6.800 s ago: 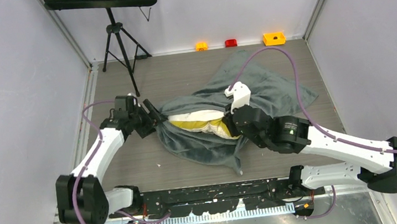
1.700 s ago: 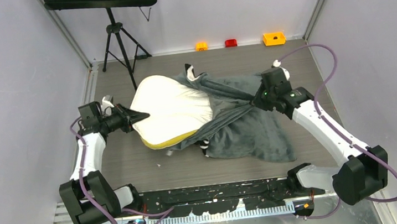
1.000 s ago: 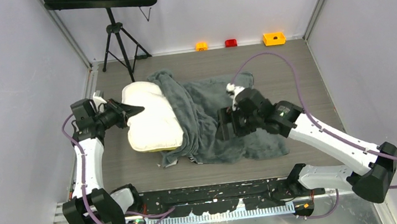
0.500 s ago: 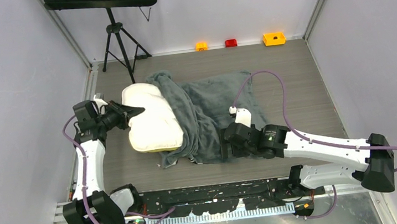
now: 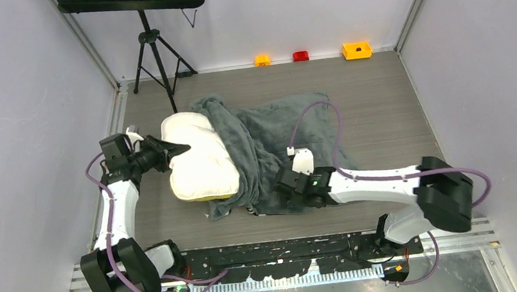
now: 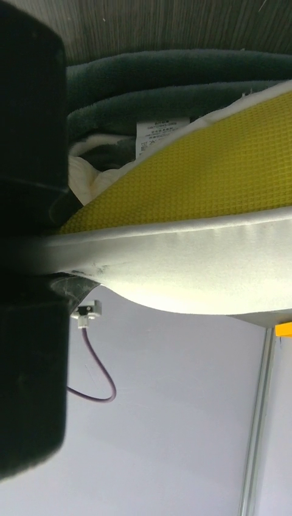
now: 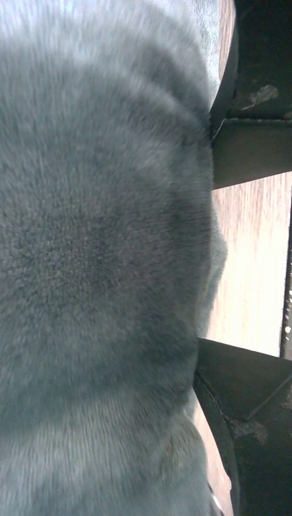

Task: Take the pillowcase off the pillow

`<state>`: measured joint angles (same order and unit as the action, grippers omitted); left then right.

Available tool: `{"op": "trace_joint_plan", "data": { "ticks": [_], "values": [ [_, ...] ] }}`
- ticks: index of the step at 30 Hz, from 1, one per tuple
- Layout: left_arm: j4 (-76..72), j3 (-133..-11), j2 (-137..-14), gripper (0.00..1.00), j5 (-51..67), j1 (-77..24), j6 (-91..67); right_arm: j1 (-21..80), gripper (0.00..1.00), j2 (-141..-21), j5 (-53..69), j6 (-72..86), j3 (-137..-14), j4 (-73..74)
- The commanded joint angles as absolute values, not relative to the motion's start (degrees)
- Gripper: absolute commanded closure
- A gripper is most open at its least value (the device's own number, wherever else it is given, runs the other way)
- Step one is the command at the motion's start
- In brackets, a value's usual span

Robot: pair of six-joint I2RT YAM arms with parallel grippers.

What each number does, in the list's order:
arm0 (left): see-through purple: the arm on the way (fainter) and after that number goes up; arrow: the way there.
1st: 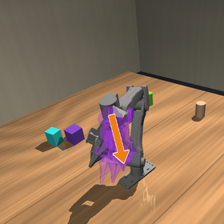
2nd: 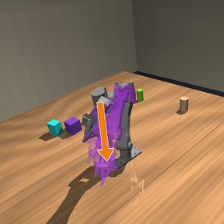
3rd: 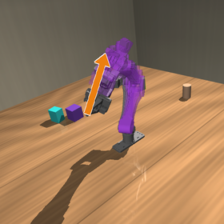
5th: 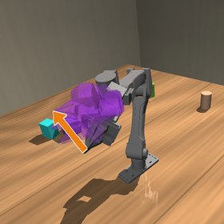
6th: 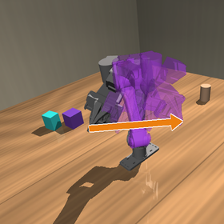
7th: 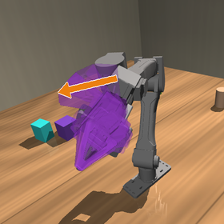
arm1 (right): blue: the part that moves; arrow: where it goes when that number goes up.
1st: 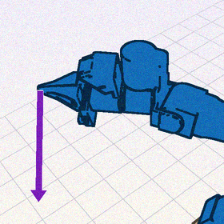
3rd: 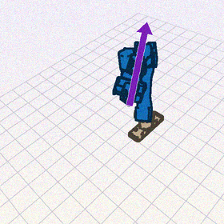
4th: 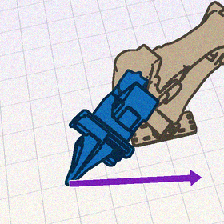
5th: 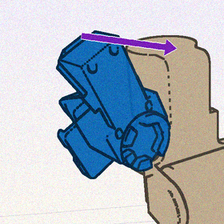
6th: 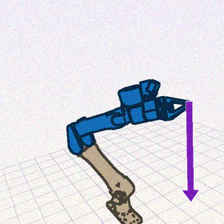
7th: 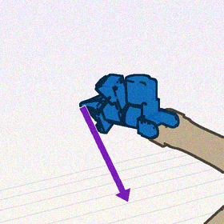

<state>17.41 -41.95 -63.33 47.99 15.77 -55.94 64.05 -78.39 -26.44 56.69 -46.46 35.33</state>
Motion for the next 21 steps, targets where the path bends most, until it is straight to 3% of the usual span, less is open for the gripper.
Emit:
{"op": "trace_joint_plan", "data": {
  "ticks": [1, 5, 7, 8, 10, 12, 14, 21],
  "values": [
    [13.8, -42.5, -64.3, 1.00, 49.5, 15.8, -54.0, 64.4, 0.08, -84.1, -30.2, 60.0, -48.6, 35.4],
    [13.8, -43.1, -65.3, 1.00, 49.8, 15.8, -53.6, 62.9, 0.09, -85.8, -29.5, 60.8, -45.4, 34.0],
    [13.8, -43.6, -65.8, 1.00, 50.1, 15.8, -53.8, 60.5, 0.15, -85.1, -28.0, 60.5, -43.4, 31.8],
    [13.6, -43.7, -66.0, 1.00, 50.1, 15.8, -53.9, 59.6, 0.22, -84.5, -27.2, 60.4, -42.4, 30.6],
    [13.6, -43.9, -66.1, 1.00, 49.8, 15.8, -53.9, 57.7, 0.49, -82.9, -26.0, 60.2, -40.6, 28.5],
    [13.7, -44.0, -66.2, 1.00, 49.6, 15.9, -53.9, 56.2, 0.84, -81.0, -25.8, 60.2, -39.3, 27.8],
    [13.8, -44.1, -66.2, 1.00, 49.5, 15.8, -54.1, 55.0, 0.99, -78.3, -27.4, 60.1, -38.7, 29.2],
    [14.4, -46.8, -65.9, 1.00, 49.1, 16.1, -55.6, 43.2, 1.00, -60.9, -35.2, 54.9, -37.4, 40.4]
  ]
}}
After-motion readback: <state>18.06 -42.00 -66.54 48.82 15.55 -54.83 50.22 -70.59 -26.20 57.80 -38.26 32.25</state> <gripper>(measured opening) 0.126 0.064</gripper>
